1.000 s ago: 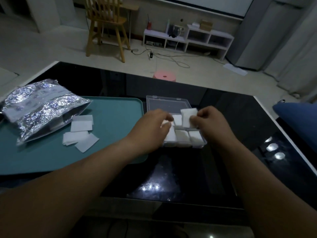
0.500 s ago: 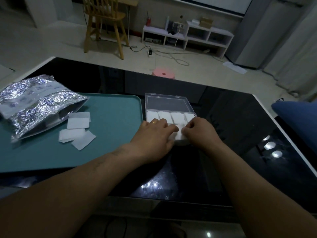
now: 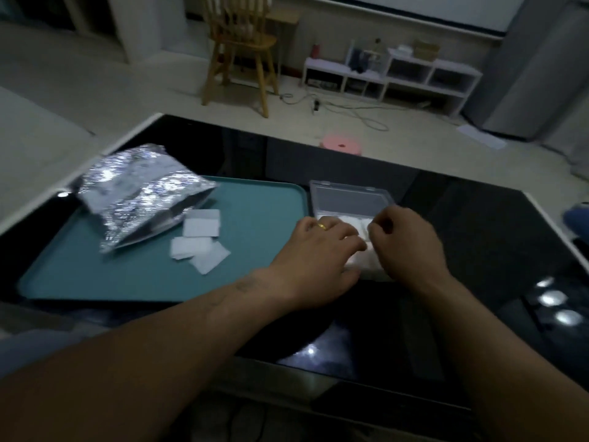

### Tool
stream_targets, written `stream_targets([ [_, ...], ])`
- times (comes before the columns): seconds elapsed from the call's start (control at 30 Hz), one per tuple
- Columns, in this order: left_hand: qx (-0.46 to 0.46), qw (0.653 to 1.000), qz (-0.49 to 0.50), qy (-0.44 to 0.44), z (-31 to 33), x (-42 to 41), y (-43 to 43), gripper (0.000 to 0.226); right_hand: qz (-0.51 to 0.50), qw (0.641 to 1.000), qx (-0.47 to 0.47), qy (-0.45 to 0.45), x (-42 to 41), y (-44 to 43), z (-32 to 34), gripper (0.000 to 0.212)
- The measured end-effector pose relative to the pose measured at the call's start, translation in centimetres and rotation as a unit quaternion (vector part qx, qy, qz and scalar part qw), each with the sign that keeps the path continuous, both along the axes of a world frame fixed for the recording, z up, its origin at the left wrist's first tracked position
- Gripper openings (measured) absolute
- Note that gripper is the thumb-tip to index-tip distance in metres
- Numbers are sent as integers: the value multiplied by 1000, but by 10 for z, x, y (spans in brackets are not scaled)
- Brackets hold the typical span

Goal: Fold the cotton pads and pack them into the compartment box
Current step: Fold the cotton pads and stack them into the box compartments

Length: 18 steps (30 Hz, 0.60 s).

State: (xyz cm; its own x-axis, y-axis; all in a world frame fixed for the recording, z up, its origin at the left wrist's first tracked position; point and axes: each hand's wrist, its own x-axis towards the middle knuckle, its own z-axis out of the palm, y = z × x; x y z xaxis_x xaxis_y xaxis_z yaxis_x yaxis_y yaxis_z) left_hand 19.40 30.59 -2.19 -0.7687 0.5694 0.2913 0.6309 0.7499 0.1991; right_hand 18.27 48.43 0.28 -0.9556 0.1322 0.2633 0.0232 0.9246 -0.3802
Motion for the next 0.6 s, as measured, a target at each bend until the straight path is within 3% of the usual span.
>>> stream_targets([
  [0.07, 13, 999, 48, -5, 10, 5, -32, 40, 61, 997, -35, -12, -2, -30, 7, 10],
  [0.2, -21, 985, 166, -42, 10, 17, -118, 30, 192, 979, -13, -65, -12, -112, 0, 9],
  [0.3, -12, 963, 256, -84, -5, 19, -176, 25, 257, 960, 8, -107, -26, -167, -17, 22],
  [0.4, 18, 937, 312, -156, -14, 12, -205, 35, 264, 954, -5, -141, -46, -207, -29, 37],
  [0.6, 16, 926, 304, -223, -20, -4, -209, 50, 261, 950, 21, -168, -64, -237, -43, 50],
])
